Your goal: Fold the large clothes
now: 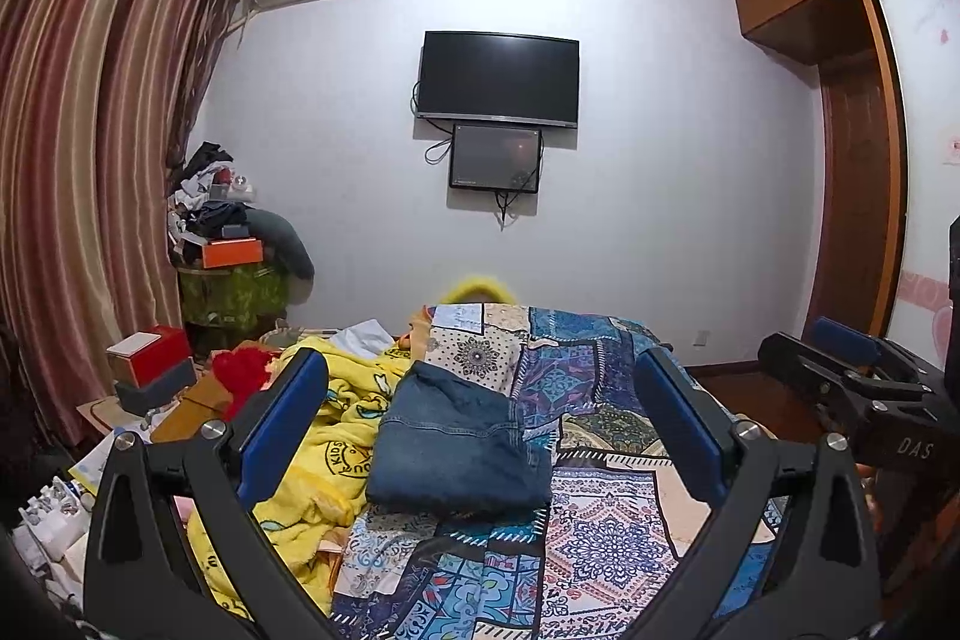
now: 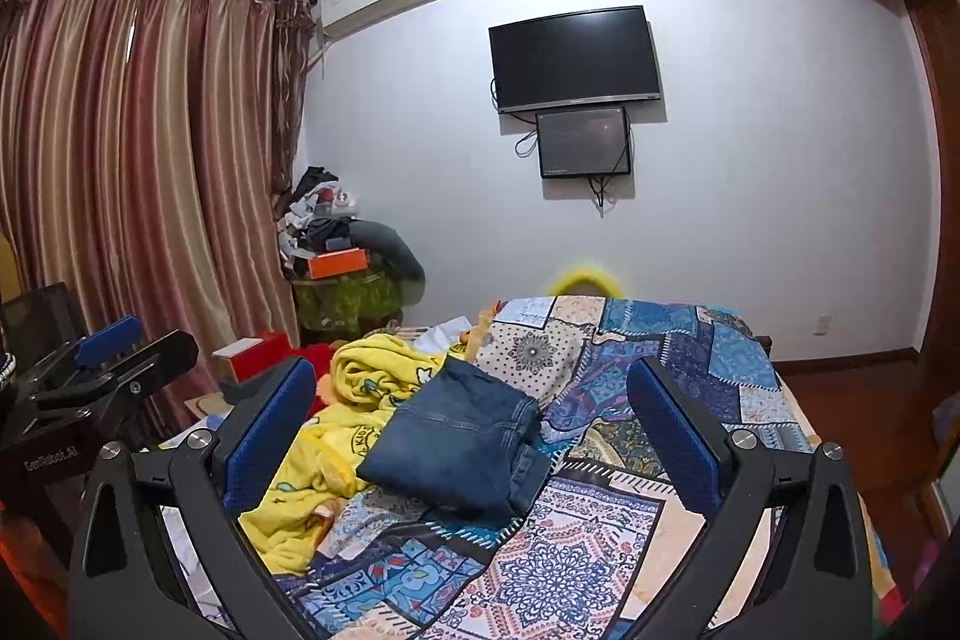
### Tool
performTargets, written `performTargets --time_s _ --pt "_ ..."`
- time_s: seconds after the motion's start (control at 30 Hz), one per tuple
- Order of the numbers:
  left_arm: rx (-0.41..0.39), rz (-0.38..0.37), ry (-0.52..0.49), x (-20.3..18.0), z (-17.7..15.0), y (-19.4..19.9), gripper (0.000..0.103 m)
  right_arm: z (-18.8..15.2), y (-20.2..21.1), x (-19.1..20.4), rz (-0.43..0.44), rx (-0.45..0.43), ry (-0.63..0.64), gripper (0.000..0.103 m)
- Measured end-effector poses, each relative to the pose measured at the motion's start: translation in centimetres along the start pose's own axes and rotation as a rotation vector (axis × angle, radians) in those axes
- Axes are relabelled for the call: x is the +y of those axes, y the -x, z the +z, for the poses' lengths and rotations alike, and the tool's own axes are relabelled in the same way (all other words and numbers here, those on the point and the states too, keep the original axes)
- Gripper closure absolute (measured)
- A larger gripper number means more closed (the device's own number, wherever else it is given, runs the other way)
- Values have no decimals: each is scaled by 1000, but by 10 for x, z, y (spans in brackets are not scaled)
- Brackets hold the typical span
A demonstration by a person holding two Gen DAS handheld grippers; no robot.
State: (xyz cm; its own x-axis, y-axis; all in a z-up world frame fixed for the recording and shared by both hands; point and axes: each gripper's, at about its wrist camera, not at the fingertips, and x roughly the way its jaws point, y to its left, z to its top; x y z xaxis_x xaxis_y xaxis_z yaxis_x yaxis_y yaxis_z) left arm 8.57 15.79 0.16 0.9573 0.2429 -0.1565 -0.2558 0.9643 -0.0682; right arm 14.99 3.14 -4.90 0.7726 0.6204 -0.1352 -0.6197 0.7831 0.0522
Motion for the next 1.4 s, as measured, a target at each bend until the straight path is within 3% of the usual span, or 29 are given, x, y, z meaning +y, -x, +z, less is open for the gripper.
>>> performTargets --time_s 1.4 --pt "54 -62 3 7 -1 -8 1 -2 -2 0 -6 9 -7 0"
